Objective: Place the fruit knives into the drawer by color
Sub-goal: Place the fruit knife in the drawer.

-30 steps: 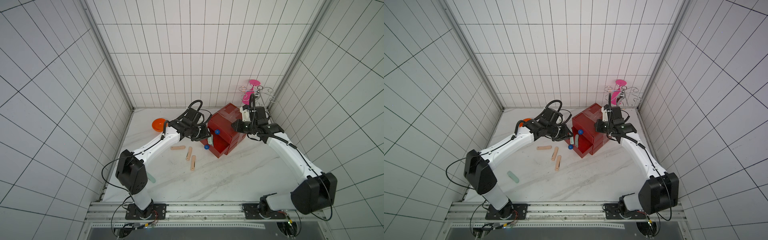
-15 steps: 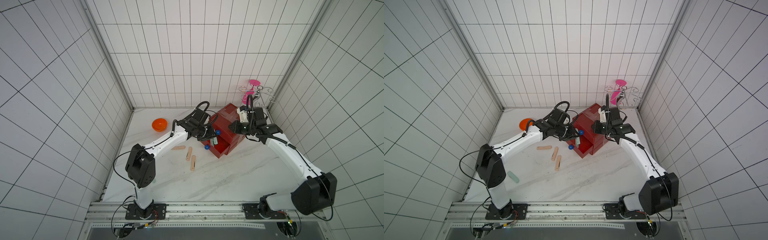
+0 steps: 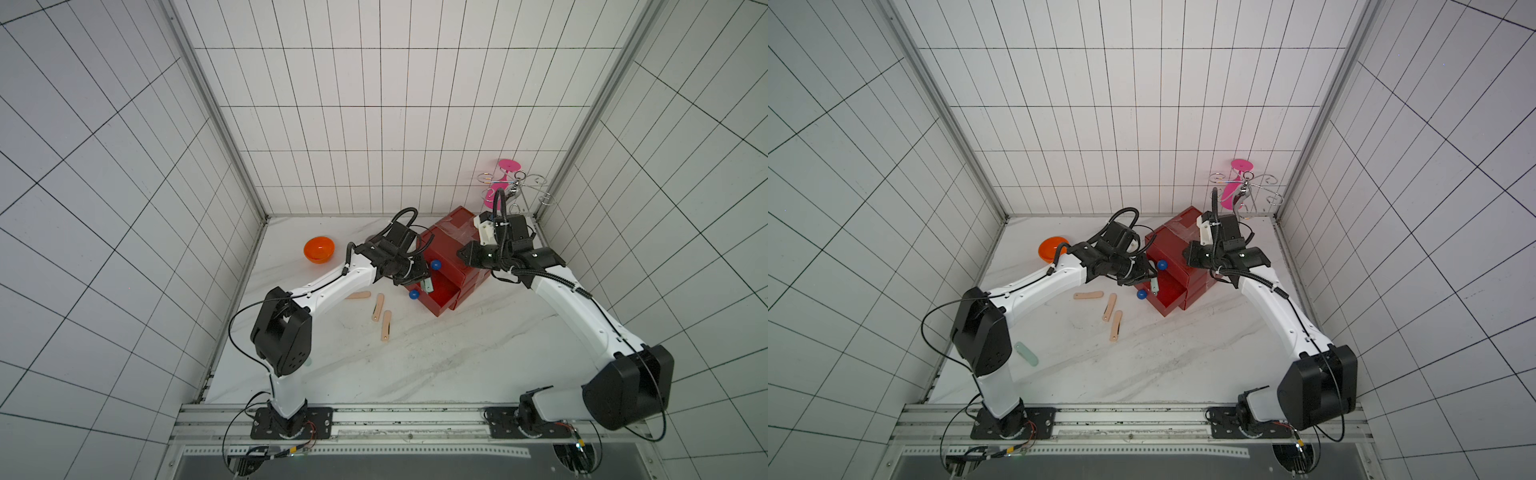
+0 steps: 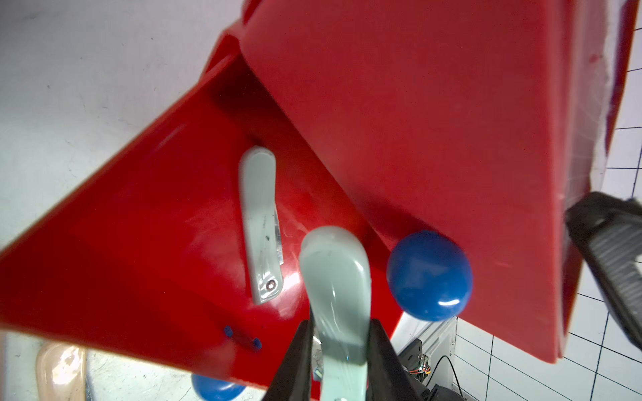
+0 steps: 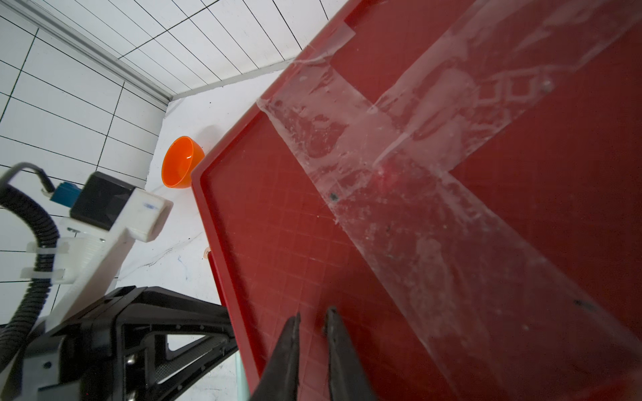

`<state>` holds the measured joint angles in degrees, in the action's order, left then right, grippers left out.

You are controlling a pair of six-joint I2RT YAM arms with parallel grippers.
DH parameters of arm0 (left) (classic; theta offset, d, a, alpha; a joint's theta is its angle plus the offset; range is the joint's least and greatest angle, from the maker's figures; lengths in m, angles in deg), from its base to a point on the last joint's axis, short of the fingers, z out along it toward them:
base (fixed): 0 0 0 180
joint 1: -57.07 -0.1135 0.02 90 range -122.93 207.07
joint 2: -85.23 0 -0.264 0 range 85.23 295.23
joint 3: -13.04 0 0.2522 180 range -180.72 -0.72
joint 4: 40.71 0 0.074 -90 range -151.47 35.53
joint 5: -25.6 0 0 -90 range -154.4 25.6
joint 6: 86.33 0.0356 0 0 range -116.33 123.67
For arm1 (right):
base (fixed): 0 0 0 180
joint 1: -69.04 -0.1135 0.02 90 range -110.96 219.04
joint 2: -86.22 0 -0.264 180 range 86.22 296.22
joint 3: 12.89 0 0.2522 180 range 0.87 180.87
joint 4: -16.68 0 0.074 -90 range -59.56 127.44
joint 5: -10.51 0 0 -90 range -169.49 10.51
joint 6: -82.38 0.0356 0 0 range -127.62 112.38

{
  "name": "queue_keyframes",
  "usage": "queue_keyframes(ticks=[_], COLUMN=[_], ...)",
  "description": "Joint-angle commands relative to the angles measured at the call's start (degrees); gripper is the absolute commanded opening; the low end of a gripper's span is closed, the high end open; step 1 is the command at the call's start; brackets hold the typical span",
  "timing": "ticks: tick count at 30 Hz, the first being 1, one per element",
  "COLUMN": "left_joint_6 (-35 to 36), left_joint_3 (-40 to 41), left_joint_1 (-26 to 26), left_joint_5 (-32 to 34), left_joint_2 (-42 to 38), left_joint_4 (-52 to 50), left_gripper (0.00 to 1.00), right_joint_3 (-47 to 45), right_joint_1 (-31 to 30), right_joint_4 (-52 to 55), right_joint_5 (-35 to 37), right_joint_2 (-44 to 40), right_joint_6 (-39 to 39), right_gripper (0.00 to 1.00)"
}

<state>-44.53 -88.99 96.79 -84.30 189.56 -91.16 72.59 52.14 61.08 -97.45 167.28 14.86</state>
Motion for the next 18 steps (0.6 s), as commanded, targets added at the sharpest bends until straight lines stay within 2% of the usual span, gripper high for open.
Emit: queue_keyframes(ticks=[1,18], left_joint_6=[-1.33,-1.76], left_joint_3=[1.03,1.43], left_joint_1=[0.47,0.99], left_joint_5=[1.48,1.88], left_joint_2=[0.16,2.02], left_joint_4=[2.9,3.64], left_gripper=[0.26,0.3], right_joint_3=[-6.28,-6.76], right_joint_1=[-1.29,-1.29], right_joint_4=[21.38,21.11], right_joint_5=[-0.49,-0.52], right_joint_2=[4.9,4.9], right_joint_6=[0.37,0.37], right_gripper=[0.18,0.18])
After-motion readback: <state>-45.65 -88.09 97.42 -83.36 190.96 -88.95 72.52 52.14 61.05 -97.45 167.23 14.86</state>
